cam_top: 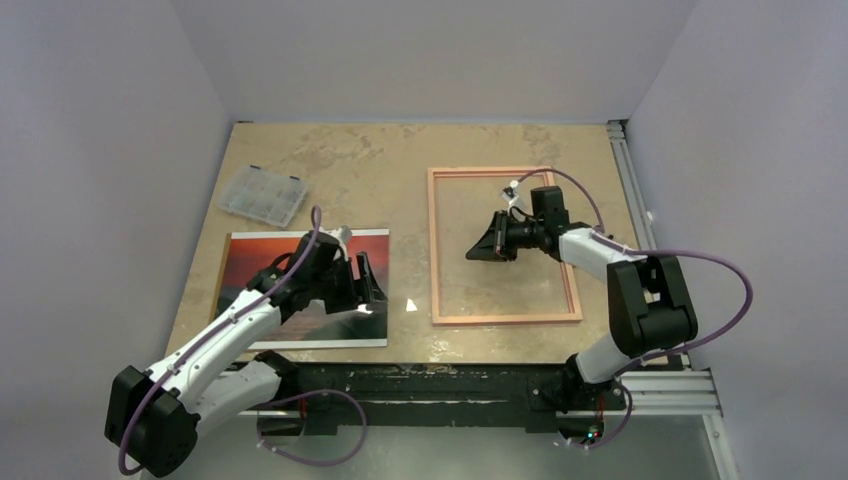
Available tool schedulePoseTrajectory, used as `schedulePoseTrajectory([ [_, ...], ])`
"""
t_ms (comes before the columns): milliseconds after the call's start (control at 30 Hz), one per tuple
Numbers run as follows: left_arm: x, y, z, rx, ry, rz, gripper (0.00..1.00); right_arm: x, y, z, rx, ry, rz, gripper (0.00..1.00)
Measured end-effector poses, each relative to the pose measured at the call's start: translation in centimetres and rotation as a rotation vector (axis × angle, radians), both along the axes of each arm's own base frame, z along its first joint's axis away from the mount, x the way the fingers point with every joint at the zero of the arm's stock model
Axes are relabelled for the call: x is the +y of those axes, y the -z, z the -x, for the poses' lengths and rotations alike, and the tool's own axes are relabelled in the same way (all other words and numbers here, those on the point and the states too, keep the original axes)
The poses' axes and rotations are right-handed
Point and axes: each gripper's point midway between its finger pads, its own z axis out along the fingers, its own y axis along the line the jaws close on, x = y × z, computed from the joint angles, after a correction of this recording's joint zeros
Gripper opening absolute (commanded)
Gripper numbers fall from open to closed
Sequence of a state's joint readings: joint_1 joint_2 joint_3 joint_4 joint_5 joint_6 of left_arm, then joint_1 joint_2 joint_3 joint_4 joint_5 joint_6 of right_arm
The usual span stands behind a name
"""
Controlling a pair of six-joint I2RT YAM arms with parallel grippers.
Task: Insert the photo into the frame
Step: Pick up the photo frame item at the center of the board.
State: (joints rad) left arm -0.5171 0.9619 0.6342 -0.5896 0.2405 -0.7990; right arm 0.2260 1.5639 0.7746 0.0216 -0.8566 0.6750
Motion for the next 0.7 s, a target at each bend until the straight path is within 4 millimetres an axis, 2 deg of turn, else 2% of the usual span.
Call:
schedulePoseTrajectory([
  [167, 0.5, 0.2, 0.3, 0.003, 0.003, -0.027, 0.72, -1.1, -0.4, 1.4, 0.007, -0.121, 0.080, 0.00],
  [300, 0.7, 0.4, 0.3, 0.002, 0.008, -0.040, 0.72, -1.5, -0.1, 1.7, 0.019, -0.184, 0.122, 0.00],
  [333, 0.7, 0.4, 0.3, 0.002, 0.009, -0.042, 0.72, -1.6, 0.1, 1.8, 0.032, -0.196, 0.134, 0.04],
  [400, 0.8, 0.6, 0.3, 0.004, 0.010, -0.052, 0.72, -1.9, 0.8, 1.7, 0.055, -0.208, 0.165, 0.21],
  [467, 0.9, 0.8, 0.3, 0.011, 0.007, -0.061, 0.72, -2.2, 1.1, 1.3, 0.062, -0.207, 0.201, 0.32],
  [567, 1.0, 1.2, 0.3, 0.023, 0.004, -0.073, 0.72, -2.8, 1.0, 0.3, 0.040, -0.182, 0.257, 0.40],
  [700, 1.2, 1.7, 0.2, 0.037, 0.000, -0.089, 0.73, -3.0, -0.5, -2.5, -0.041, -0.137, 0.303, 0.49],
])
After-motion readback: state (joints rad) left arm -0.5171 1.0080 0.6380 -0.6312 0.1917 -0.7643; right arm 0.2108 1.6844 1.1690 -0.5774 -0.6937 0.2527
